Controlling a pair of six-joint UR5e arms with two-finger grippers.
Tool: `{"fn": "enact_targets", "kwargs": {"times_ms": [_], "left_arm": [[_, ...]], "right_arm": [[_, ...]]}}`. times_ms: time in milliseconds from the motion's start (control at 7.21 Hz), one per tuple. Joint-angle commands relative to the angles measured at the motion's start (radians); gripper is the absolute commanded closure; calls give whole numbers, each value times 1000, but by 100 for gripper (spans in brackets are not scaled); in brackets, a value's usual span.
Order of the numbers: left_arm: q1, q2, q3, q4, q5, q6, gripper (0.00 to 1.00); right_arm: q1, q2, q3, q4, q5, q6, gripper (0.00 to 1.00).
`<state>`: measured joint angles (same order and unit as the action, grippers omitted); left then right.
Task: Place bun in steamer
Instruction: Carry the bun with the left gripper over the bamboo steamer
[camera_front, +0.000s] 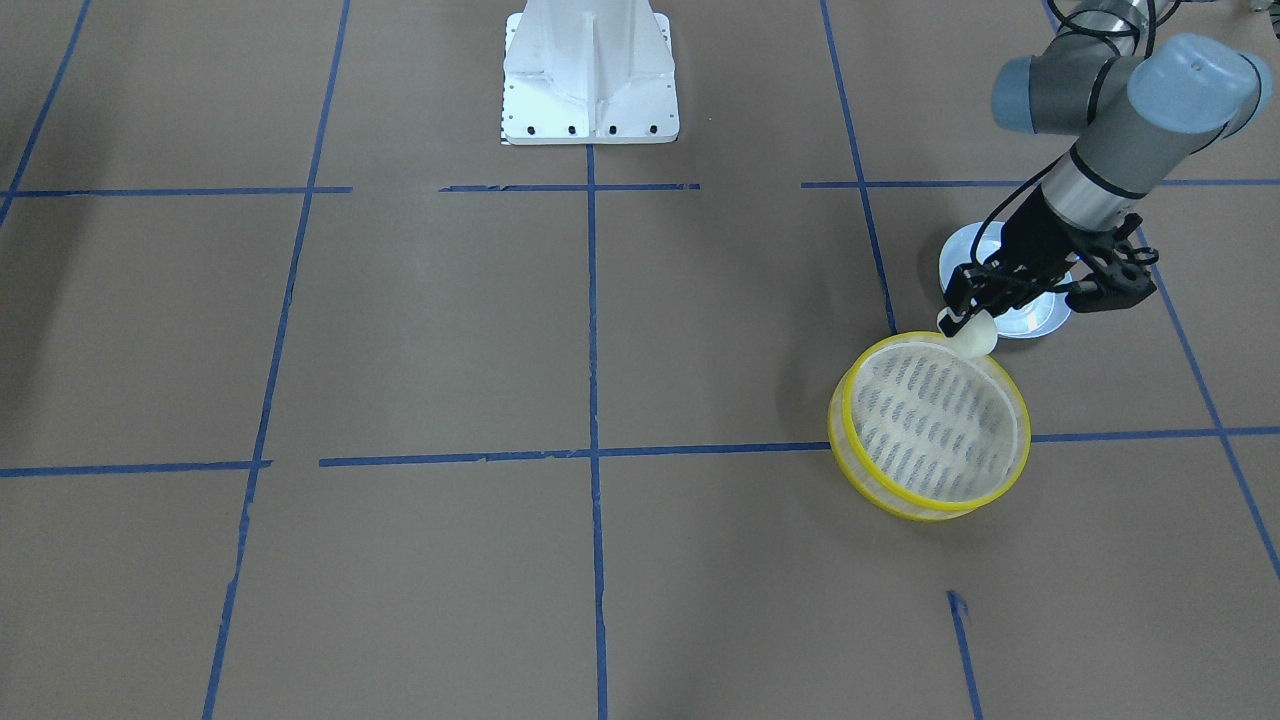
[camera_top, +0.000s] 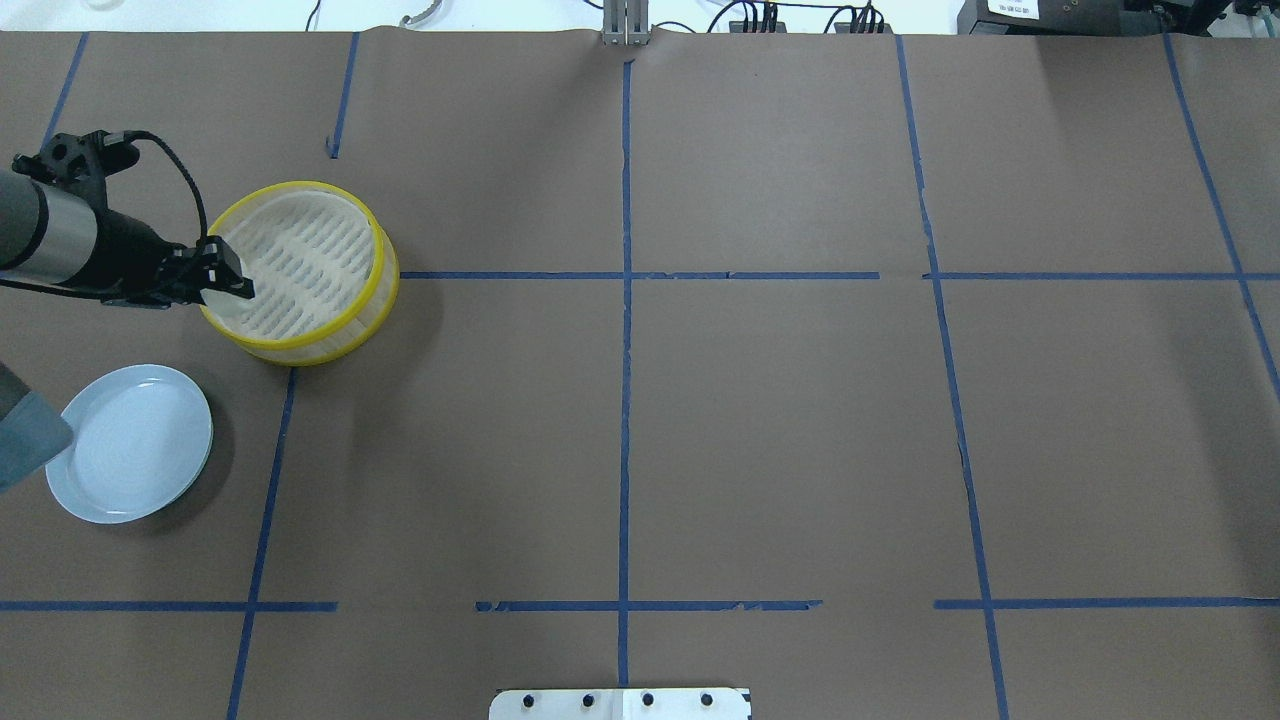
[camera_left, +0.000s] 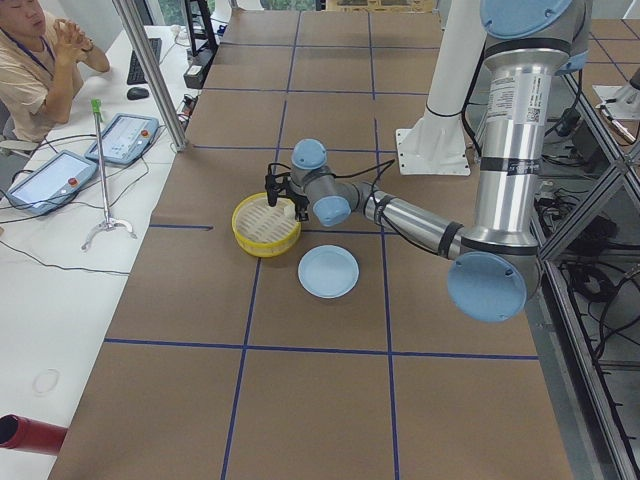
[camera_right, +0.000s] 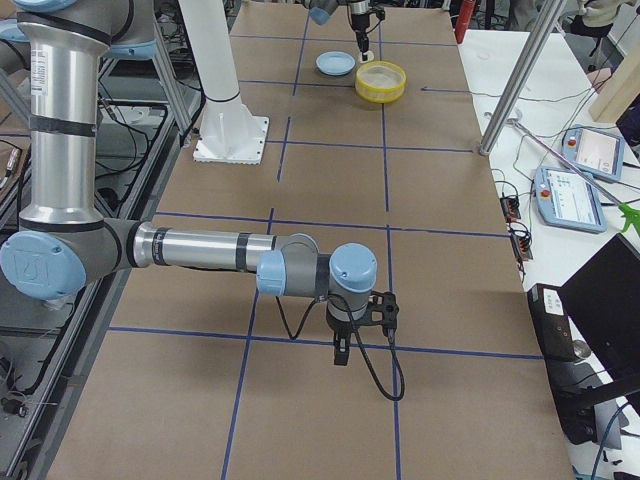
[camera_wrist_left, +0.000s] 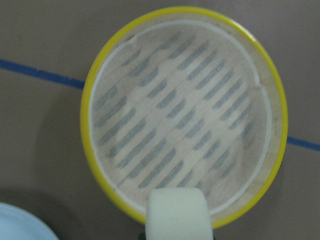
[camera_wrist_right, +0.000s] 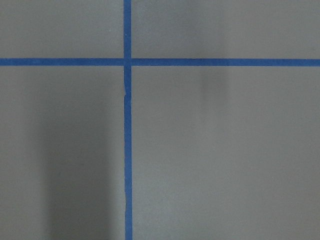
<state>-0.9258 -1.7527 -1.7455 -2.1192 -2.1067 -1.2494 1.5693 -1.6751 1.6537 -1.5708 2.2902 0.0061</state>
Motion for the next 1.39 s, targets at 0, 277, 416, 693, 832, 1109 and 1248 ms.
{"fn": "enact_targets", "kwargs": {"times_ms": [0,277,416,693,832,1109,1248], "left_arm": [[4,-146,171,53,53,8,58],[34,-142,217,53,56,36,58],[44,-146,218,54,71,36,57],[56,-148,219,54,83,34,54],[59,-151,221,54,91,34,53],[76,-163,247,54,112,34,50],[87,-163,248,56,125,34,50]], "right_arm": [[0,0,0,0,0,0,0],[0,0,0,0,0,0,0],[0,0,0,0,0,0,0],[0,0,0,0,0,0,0],[0,0,0,0,0,0,0],[0,0,0,0,0,0,0],[0,0,0,2,0,0,0]]}}
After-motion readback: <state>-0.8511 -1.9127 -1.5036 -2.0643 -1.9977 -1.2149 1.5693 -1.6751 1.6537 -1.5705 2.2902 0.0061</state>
